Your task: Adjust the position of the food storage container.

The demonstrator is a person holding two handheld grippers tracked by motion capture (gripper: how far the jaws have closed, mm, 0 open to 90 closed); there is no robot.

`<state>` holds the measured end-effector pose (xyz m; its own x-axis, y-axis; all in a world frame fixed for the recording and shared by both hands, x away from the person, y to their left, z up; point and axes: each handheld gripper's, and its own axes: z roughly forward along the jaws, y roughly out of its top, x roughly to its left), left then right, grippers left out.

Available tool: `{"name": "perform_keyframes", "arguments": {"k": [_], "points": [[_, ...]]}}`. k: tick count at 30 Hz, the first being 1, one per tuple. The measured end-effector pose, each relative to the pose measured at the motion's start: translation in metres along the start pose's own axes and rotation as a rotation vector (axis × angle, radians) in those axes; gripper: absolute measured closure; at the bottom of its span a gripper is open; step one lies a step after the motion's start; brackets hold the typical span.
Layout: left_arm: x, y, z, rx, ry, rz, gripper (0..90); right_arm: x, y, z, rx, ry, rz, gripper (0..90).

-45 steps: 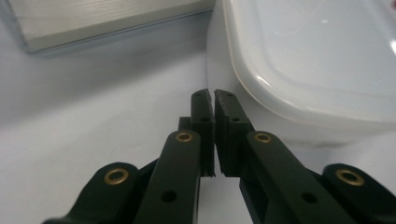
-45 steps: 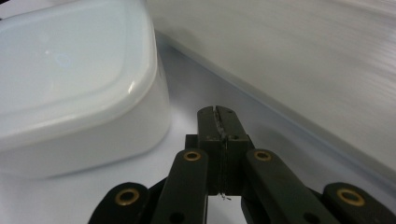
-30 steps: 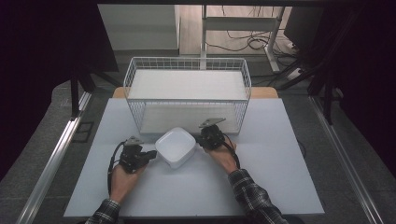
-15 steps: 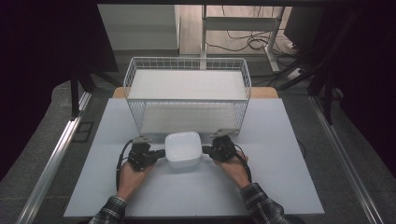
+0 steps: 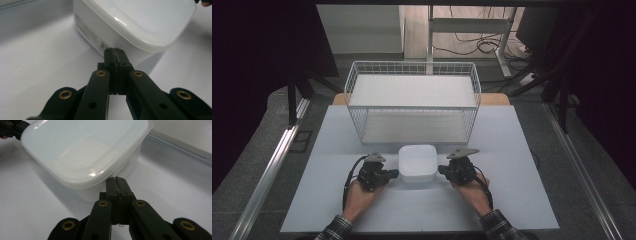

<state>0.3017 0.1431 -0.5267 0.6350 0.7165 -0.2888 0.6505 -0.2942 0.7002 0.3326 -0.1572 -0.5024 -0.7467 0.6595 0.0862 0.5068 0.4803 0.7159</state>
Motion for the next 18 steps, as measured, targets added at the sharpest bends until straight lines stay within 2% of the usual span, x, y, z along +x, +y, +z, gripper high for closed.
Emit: {"name": "perform_keyframes", "arguments": {"k": [1,2,3,4,5,6,8,9,10,11,13,14,18], "points": [[-0.001,0.000,0.000,0.003,0.006,0.003,89.9,0.001,-0.001,-0.001,0.000,0.003,0.002,88.8],[0.000,0.003,0.000,-0.004,0.031,0.011,89.7,0.001,-0.001,-0.002,-0.001,-0.005,-0.004,88.6],[0.000,0.003,0.000,-0.004,0.031,0.011,89.7,0.001,-0.001,-0.002,-0.001,-0.005,-0.004,88.6],[0.004,0.008,0.003,-0.021,0.088,0.009,89.6,-0.001,0.003,0.000,-0.012,-0.025,-0.006,88.6],[0.004,0.008,0.003,-0.021,0.088,0.009,89.6,-0.003,0.005,0.002,-0.016,-0.042,-0.008,88.6],[0.010,0.013,0.007,-0.029,0.093,-0.008,89.6,-0.003,0.005,0.002,-0.016,-0.042,-0.008,88.6],[0.021,0.021,0.016,-0.054,0.089,-0.052,89.4,-0.015,0.012,0.013,-0.032,-0.035,0.022,88.6],[0.021,0.021,0.016,-0.054,0.089,-0.052,89.7,-0.015,0.012,0.013,-0.032,-0.035,0.022,88.6],[0.023,0.026,0.021,-0.057,0.111,-0.059,89.8,-0.020,0.016,0.021,-0.035,-0.041,0.025,88.8],[0.023,0.027,0.022,-0.058,0.108,-0.065,89.9,-0.022,0.018,0.023,-0.031,-0.046,0.021,88.9],[0.023,0.026,0.020,-0.063,0.097,-0.065,90.0,-0.023,0.017,0.024,-0.026,-0.035,0.038,89.0],[0.020,0.025,0.017,-0.057,0.083,-0.062,90.0,-0.023,0.016,0.023,-0.023,-0.030,0.037,89.0],[0.012,0.022,0.011,-0.043,0.079,-0.046,90.0,-0.018,0.014,0.016,-0.023,-0.031,0.028,89.1]]}}
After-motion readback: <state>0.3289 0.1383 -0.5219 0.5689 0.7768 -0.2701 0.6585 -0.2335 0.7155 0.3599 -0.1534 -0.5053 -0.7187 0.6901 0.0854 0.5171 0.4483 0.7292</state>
